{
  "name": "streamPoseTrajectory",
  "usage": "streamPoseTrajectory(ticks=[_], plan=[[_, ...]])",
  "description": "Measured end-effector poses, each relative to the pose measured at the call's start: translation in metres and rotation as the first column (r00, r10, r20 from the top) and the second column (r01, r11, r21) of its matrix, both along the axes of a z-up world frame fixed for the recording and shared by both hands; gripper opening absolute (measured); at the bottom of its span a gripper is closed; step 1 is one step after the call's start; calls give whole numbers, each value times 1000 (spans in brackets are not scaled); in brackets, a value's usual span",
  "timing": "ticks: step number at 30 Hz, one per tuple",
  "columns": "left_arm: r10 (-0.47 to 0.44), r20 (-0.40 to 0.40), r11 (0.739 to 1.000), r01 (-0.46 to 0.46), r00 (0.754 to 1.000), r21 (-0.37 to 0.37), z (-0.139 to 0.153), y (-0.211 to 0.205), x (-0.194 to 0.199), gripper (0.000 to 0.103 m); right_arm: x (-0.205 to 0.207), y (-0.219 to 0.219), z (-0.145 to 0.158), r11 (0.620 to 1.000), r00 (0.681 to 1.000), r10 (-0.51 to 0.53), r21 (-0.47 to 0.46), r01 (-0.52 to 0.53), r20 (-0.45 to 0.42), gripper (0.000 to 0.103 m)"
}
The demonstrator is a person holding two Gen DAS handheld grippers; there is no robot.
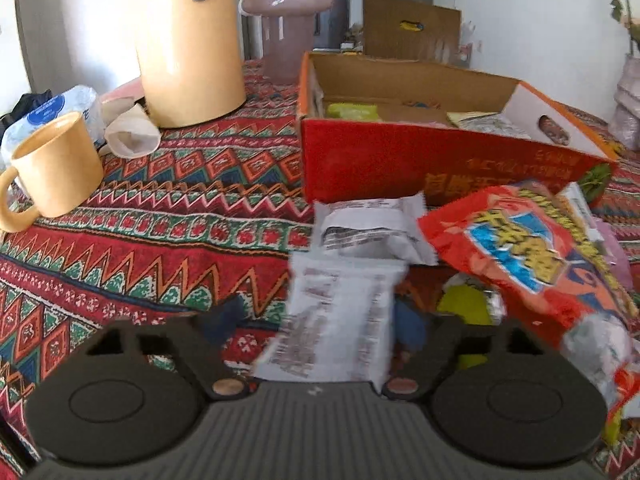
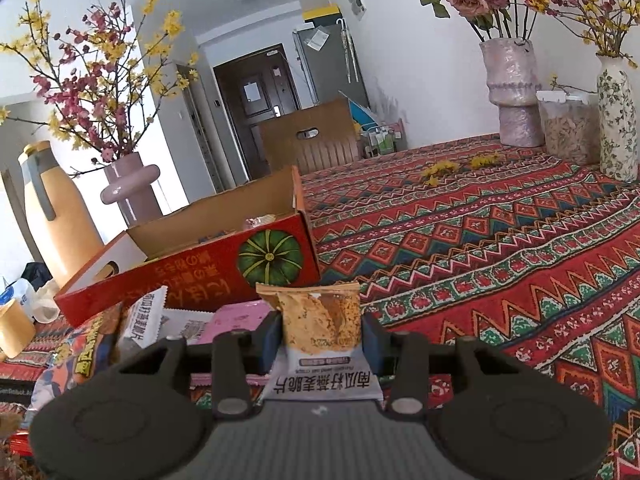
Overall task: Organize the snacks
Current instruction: 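Grasp a white packet with the left gripper while the right grasps a bread packet, then carry both packets into the box and open both grippers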
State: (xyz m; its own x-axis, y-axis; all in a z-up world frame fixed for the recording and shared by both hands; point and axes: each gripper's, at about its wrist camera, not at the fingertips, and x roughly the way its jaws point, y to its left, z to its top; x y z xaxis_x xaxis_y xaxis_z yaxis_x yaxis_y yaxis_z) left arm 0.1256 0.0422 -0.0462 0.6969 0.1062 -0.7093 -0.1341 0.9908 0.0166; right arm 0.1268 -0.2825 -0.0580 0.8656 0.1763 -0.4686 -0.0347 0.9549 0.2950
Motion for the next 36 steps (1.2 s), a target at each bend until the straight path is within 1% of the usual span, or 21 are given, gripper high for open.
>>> streamPoseTrajectory(ticks=[1,4,15,21,29,36], plan=[[-10,4,1000,10,1000,1,2,-2,-2,55,0,0,0,1000,1000,3,1,-3,-3,43],[-28,18,1000,28,999,-5,5,-5,-7,53,1,0,-1,1000,1000,4,1,-4,-4,43],[-14,59,1000,15,998,-17,12,-1,-15,52,-1,1,1,1000,1000,6,-6,-6,6,43],[-11,88,1000,14,996,-23,19,0,-21,52,-5,6,4,999,999,8,-40,-7,37,43],[-3,154,1000,6,988,-19,39,2,-25,52,-10,8,18,998,997,23,-55,-19,75,43],[7,231,1000,-2,973,-22,64,3,-20,52,-4,18,39,997,990,49,-64,-41,130,43]])
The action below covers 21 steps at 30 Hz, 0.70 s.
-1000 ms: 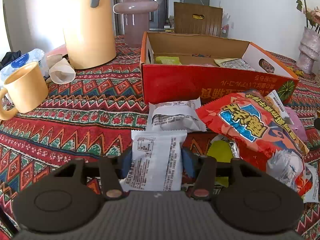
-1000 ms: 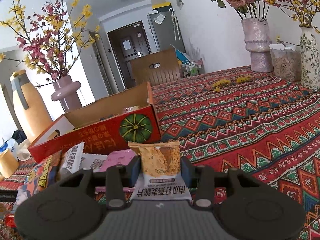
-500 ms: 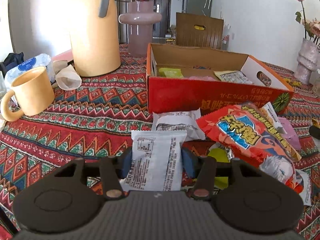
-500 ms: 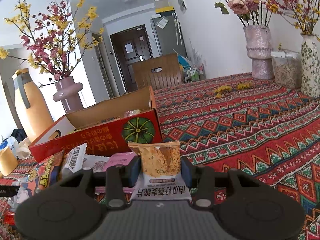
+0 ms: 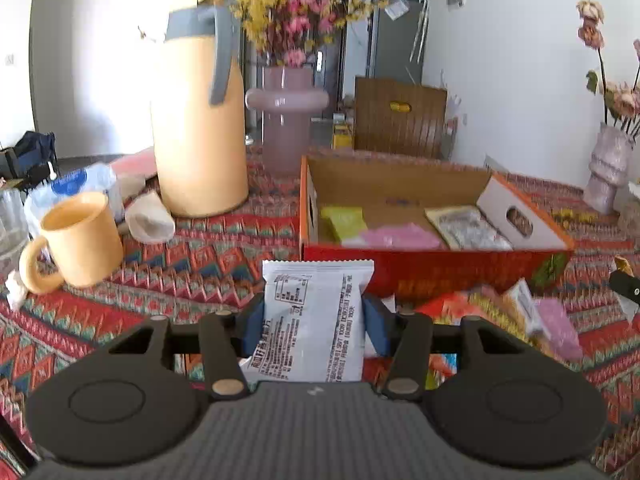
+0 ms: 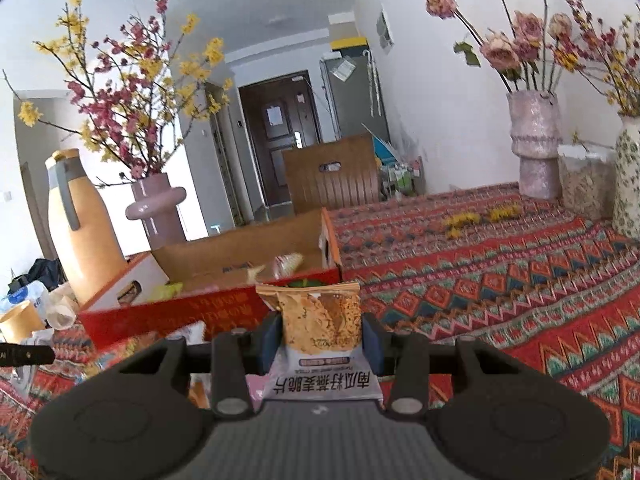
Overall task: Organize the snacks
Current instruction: 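Carry both packets into the box and open both grippers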
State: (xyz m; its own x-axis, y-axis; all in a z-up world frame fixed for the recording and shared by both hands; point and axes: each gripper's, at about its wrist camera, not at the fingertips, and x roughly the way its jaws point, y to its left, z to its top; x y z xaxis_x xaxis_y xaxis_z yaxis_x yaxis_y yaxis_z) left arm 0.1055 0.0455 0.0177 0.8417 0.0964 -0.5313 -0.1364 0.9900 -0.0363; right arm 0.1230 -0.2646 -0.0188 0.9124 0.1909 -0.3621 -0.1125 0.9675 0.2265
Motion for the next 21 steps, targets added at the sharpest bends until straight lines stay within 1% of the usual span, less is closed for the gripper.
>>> streamPoseTrajectory(ticks=[4,11,16,21], plan=[[8,41,1000,-8,999,-2,16,0,10,52,9,9,13,1000,999,21,-9,-21,34,43],[13,100,1000,-13,995,-2,38,-5,36,52,37,28,34,998,996,54,-38,-51,76,43],[20,119,1000,-19,993,-12,45,-10,60,52,62,42,43,996,994,73,-64,-67,86,42],[42,128,999,-38,991,-32,46,-13,89,52,89,57,46,993,993,86,-90,-79,79,43]])
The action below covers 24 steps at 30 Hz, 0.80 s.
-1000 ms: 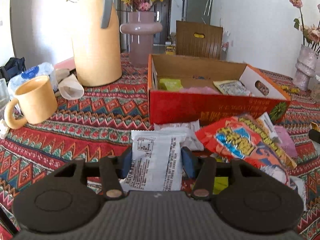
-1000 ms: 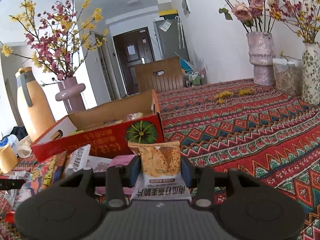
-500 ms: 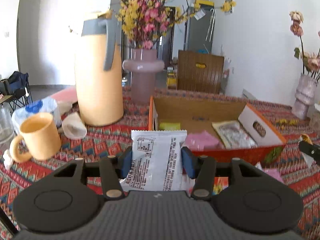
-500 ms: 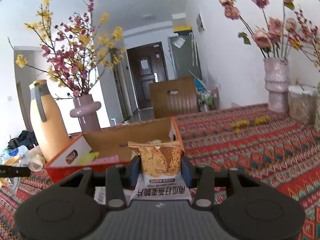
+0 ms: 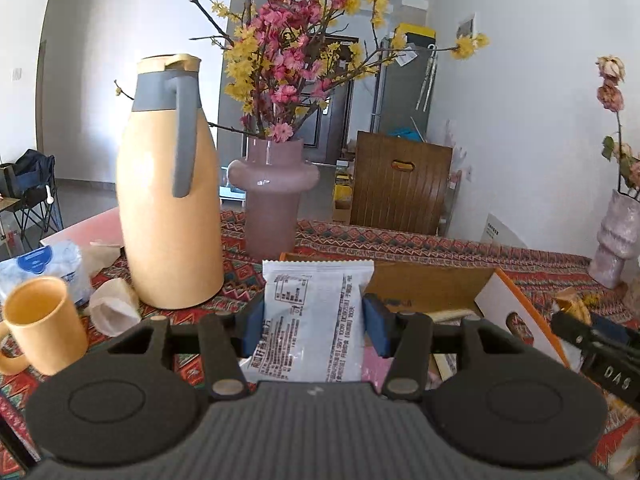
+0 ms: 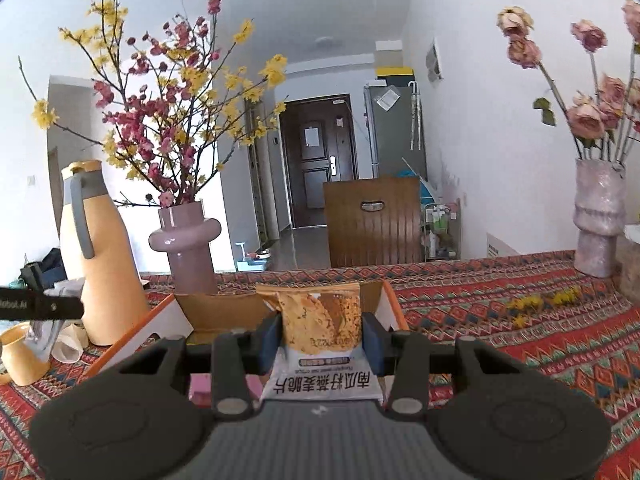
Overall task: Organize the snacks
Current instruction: 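Carry both packets into the box and open both grippers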
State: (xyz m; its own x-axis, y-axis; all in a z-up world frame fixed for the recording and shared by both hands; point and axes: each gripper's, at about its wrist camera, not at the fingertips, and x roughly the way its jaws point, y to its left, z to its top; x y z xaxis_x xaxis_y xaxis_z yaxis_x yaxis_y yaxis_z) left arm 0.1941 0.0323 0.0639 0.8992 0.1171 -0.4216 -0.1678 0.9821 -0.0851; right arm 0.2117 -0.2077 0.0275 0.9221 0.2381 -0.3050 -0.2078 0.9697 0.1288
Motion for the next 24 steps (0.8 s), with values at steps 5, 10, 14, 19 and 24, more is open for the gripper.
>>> streamPoseTrajectory(ticks=[5,10,14,19,24], plan=[[34,-4,999,-34,999,3,-11,0,31,52,31,12,-5,1000,1000,-18,-21,18,-12,42],[54,3,998,-54,999,-16,-39,6,42,52,44,14,-24,1000,999,-27,-10,26,-31,42],[38,-29,999,-38,999,0,-46,4,47,52,46,16,-31,1000,998,-22,-22,21,-58,43],[37,-41,999,-37,998,-5,-50,6,47,52,47,18,-34,999,997,-21,-29,19,-72,43],[27,-6,999,-27,1000,-24,-48,7,42,68,46,19,-36,999,996,-15,-30,12,-83,46]])
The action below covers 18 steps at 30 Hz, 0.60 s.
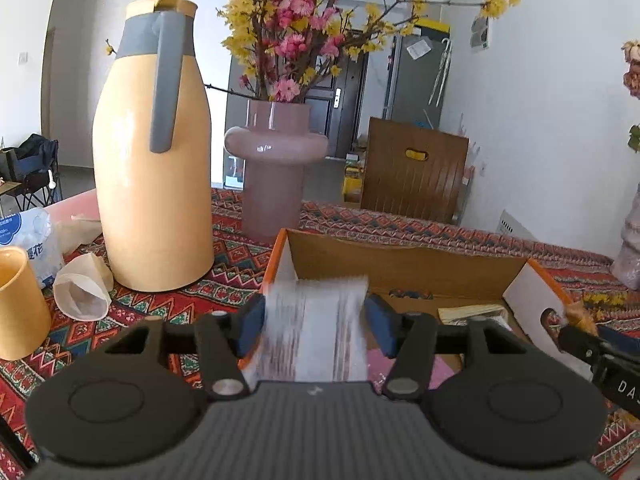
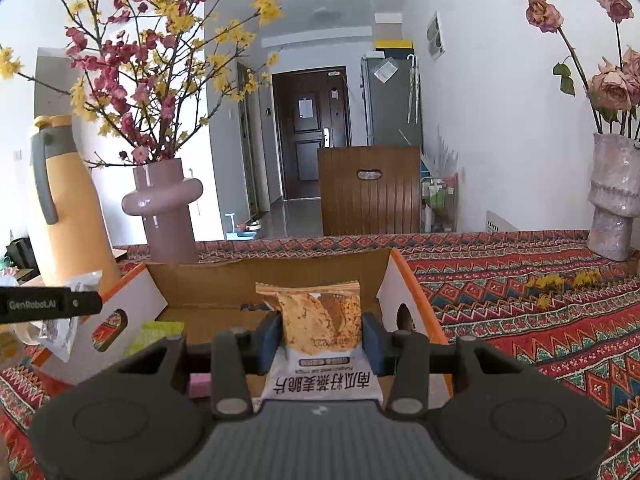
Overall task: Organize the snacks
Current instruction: 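Carry both packets into the box and open both grippers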
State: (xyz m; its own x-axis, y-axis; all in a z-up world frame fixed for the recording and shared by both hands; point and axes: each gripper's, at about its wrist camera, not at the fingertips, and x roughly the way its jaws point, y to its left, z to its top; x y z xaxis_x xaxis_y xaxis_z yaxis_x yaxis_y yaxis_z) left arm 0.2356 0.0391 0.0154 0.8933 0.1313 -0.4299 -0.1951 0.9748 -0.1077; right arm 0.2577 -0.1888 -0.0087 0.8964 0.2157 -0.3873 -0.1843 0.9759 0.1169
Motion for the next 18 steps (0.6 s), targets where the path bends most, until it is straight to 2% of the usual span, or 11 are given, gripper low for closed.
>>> streamPoseTrajectory(ticks=[1,2,3,5,6,7,18], plan=[[4,13,1000,-4,1000,0,1,0,-2,81,-1,-1,0,1000,1000,-2,4,2,4,47],[11,25,1000,-11,1000,0,2,0,-5,87,-2,-1,1,1000,1000,-1,8,1,7,50],[20,35,1000,-20,999,-1,3,0,-7,101,-3,-2,2,1000,1000,-2,14,2,12,57],[34,62,999,-33,998,-5,5,0,-11,103,-6,-4,3,1000,1000,-6,27,5,24,79],[32,63,999,-31,998,-6,5,0,-12,103,-8,-6,4,999,1000,-7,35,6,31,96],[31,63,1000,-31,998,-6,5,0,-12,103,-9,-7,4,999,999,-9,43,8,38,103],[43,45,999,-43,998,1,4,0,-9,103,-8,-8,2,999,999,-17,47,16,36,103]])
